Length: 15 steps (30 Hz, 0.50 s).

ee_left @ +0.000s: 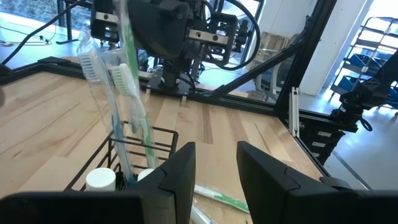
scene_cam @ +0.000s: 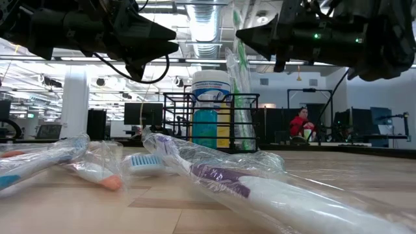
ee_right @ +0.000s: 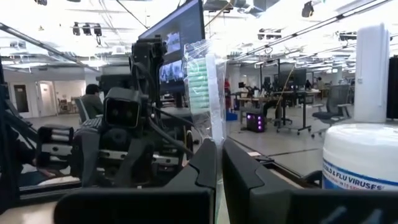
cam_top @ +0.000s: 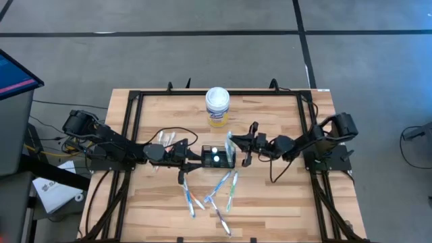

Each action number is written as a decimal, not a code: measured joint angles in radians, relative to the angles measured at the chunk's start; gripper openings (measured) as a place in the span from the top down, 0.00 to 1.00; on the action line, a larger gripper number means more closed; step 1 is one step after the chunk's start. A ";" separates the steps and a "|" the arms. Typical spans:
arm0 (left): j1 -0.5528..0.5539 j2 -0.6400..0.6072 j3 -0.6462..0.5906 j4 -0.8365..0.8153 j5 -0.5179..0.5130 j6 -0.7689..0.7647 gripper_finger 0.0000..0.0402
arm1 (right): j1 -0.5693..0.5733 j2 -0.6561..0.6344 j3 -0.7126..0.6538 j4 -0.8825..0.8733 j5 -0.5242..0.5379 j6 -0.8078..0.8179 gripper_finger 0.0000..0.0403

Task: Pick & Place toothbrushing station
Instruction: Put the left green toothbrush into the black mesh organizer

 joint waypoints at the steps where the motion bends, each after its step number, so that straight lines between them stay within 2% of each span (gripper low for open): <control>1: 0.000 0.000 0.000 0.000 0.000 0.000 0.72 | 0.000 0.000 0.000 0.000 0.000 0.001 1.00; 15: 0.000 0.000 0.000 0.000 0.003 0.000 0.72 | 0.002 0.022 0.000 0.001 0.000 0.004 1.00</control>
